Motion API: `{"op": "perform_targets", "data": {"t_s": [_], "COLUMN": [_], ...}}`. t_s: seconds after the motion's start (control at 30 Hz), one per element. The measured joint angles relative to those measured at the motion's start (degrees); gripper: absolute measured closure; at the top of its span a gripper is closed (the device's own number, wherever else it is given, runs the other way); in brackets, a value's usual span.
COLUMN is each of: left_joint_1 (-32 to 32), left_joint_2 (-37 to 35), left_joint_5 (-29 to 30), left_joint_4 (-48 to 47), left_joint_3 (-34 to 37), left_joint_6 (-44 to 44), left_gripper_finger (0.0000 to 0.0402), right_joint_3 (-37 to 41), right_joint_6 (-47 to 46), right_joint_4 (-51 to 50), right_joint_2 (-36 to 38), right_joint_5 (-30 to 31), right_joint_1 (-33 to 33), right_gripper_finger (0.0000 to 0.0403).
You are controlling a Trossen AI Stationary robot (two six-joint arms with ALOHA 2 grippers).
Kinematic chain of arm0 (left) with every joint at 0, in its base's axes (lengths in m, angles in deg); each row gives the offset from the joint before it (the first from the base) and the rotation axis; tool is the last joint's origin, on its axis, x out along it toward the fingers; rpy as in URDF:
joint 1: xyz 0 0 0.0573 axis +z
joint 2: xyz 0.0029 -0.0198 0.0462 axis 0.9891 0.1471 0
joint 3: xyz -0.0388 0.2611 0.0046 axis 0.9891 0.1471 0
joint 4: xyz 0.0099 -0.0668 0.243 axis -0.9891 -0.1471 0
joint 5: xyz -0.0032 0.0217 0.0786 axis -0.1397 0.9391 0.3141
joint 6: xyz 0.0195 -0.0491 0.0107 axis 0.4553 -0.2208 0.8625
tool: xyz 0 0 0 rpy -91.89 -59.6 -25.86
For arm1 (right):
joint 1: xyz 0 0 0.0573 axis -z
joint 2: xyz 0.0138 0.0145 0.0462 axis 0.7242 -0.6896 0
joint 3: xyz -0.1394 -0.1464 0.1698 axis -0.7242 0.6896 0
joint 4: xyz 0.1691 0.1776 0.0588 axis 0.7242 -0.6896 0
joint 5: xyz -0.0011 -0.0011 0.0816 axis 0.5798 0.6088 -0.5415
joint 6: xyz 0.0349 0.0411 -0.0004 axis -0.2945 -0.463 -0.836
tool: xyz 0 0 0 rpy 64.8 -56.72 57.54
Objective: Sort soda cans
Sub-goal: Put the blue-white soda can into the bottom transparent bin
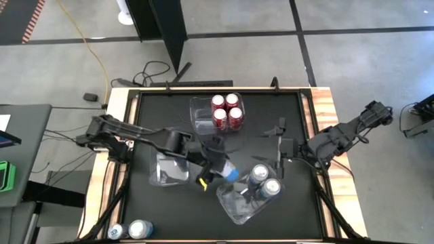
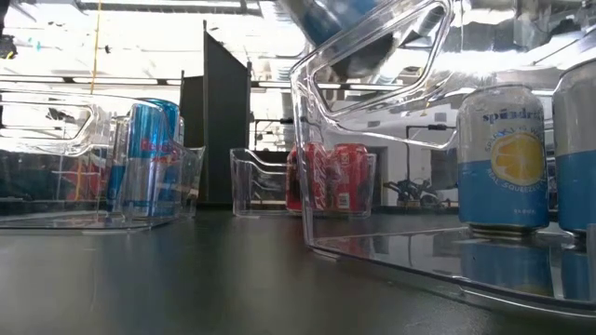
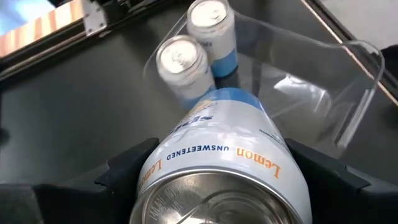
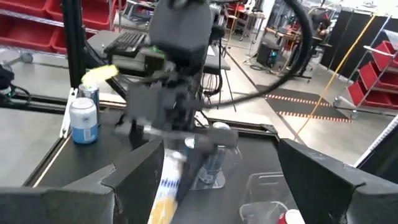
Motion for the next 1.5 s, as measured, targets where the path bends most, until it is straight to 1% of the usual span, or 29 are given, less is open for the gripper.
{"op": "perform_targets", "data": {"t_s": [0.13, 0.33, 0.43, 0.57, 0.73, 0.97, 1.13, 1.27, 1.5], "left_joint_1": [-1.1, -2.2, -2.2, -2.1, -2.0, -1.2, -0.8, -0.5, 1.1], "left_joint_2": [2.8, 7.1, 9.3, 12.1, 13.7, 13.9, 13.9, 13.9, 13.9], "left_joint_5": [-2.9, -4.7, -6.9, -7.1, -7.1, -5.0, -2.3, 1.5, 4.0], "left_joint_4": [4.3, 8.5, 10.5, 11.0, 10.4, 5.8, 1.9, -2.1, -7.0], "left_joint_3": [0.0, 0.0, 0.0, 0.0, 0.0, 0.0, 0.0, 0.0, 0.0], "left_joint_6": [0.1, 0.8, 0.8, 0.8, -0.3, -2.6, -3.3, -3.4, -5.1], "left_gripper_finger": [0.0093, 0.0093, 0.0093, 0.0093, 0.0093, 0.0093, 0.0093, 0.0093, 0.0093], "right_joint_3": [0.0, 0.0, 0.0, 0.0, 0.0, 0.0, 0.0, 0.0, 0.0], "right_joint_6": [-1.4, -1.5, -1.5, -1.6, -1.6, -1.4, -1.4, -1.4, -1.4], "right_joint_4": [-0.8, -0.7, -0.6, -0.6, -0.1, 0.0, 0.1, 0.1, 0.2], "right_joint_2": [-1.5, -4.4, -5.3, -5.9, -5.9, -5.8, -5.8, -5.8, -5.8], "right_joint_5": [0.5, 0.6, 0.6, 0.9, 1.0, 1.0, 1.0, 1.0, 1.1], "right_joint_1": [-0.3, -1.4, -1.6, -2.3, -3.0, -3.0, -3.0, -3.0, -3.0], "right_gripper_finger": [0.0071, 0.0071, 0.0071, 0.0071, 0.0071, 0.0071, 0.0071, 0.0071, 0.0071]}}
